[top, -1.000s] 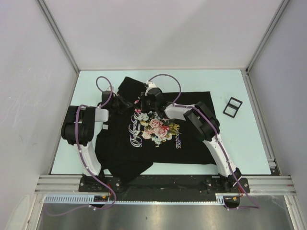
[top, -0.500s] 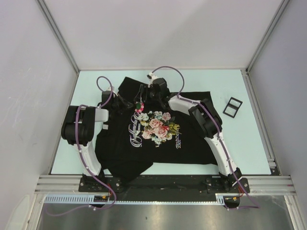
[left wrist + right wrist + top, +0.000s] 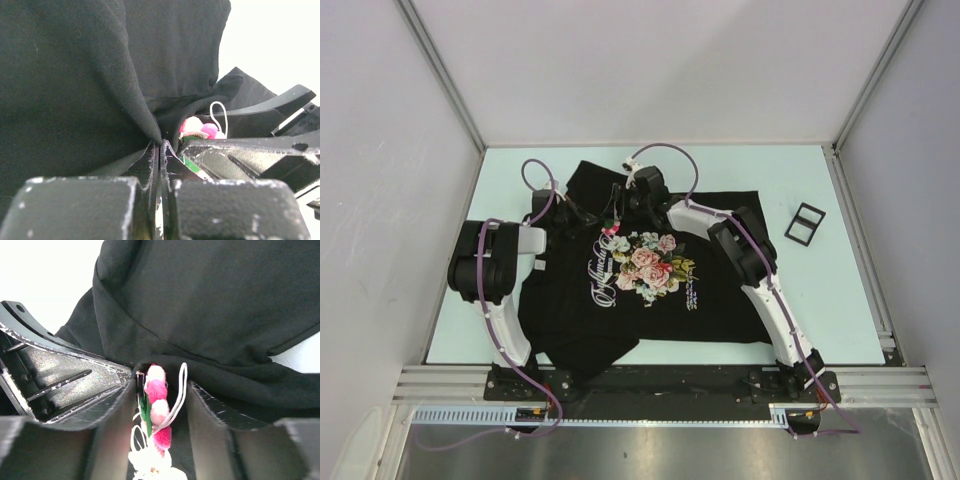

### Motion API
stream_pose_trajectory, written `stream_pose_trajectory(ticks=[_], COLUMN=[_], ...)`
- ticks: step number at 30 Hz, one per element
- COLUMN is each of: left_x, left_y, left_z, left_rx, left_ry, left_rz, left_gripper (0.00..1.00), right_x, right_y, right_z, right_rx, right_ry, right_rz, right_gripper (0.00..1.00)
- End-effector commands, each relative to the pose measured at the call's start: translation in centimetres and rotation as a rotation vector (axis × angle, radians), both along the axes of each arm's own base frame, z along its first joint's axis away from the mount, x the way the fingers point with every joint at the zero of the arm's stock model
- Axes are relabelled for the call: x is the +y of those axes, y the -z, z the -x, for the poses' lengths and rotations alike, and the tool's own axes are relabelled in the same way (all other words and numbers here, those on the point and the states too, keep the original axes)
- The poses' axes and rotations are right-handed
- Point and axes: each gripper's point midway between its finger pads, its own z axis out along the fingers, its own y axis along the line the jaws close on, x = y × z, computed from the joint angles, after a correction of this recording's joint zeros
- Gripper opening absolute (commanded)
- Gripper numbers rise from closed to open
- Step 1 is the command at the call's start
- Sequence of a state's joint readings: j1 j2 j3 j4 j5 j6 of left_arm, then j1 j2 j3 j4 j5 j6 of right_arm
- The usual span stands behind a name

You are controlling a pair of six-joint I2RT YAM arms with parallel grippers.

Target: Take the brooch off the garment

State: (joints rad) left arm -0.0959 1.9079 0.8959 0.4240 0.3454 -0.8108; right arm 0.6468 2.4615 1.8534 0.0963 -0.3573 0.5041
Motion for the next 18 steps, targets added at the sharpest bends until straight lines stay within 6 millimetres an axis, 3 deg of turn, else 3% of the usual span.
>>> stream_pose_trajectory(ticks=[1,6,18], left_x=[-0.66,-0.68,-0.75], left_y=[-1.02,-1.03,-1.13], left_z=[-0.58,-0.56,-0.57], left_rx=[-0.047,-0.047,-0.054], left_ry=[0.041,0.042,0.046], left_rz=[-0.001,0.0,0.003], left_gripper=[0.0,0.0,0.0], right_x=[0.67,0.49,-0.33], right_y=[-1.29,-1.63,-1.72], right_z=[-0.28,-0.19,0.44], right_rx=[-0.021,-0.018,-0.003], right_ry=[-0.02,-0.022,-0.03], right_rz=[-0.037,-0.061,-0.103], right_gripper=[0.45,0.41,0.42])
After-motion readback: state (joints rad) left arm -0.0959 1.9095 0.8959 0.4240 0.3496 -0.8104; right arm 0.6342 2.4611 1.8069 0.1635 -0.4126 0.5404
